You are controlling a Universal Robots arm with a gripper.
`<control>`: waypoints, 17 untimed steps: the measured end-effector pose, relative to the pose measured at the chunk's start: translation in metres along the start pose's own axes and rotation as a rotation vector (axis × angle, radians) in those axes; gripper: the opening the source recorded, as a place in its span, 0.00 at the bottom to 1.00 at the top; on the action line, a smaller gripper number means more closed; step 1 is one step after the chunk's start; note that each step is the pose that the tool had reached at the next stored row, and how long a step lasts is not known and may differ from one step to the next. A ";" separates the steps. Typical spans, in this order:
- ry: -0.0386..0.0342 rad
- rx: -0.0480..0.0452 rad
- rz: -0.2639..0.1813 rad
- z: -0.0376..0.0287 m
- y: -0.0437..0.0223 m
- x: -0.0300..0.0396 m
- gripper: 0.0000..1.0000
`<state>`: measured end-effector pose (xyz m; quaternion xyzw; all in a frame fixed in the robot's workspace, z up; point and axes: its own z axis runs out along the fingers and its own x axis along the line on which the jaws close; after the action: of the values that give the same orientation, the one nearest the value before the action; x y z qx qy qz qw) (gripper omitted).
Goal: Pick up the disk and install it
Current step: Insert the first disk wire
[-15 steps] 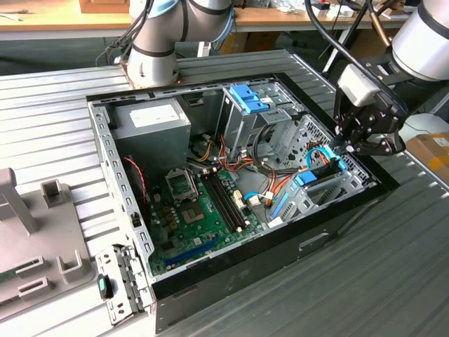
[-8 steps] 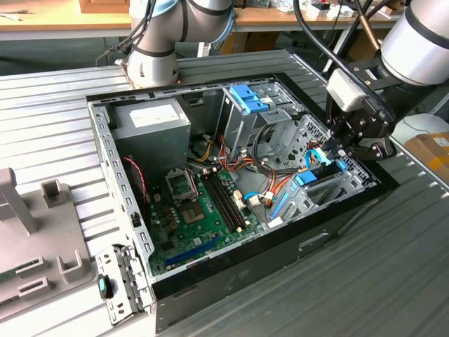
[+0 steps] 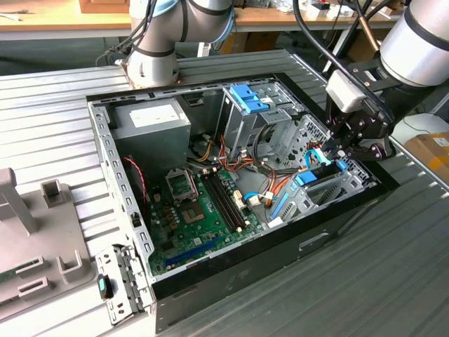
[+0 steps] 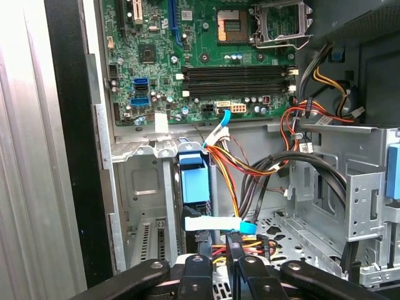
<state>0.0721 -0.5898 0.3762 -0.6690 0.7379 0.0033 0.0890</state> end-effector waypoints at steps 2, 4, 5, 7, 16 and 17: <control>0.0001 0.0000 0.000 0.0000 0.0000 0.0000 0.24; 0.0000 0.0000 0.000 0.0001 0.0000 0.0000 0.24; 0.0050 0.0004 -0.001 0.0004 -0.0009 -0.0001 0.24; 0.0156 0.0013 -0.002 0.0007 -0.0009 -0.0001 0.24; 0.0275 -0.0365 0.001 0.0010 -0.0018 -0.0009 0.24; 0.0277 -0.0370 0.002 0.0009 -0.0018 -0.0009 0.24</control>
<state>0.0742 -0.5890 0.3756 -0.6700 0.7394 0.0078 0.0664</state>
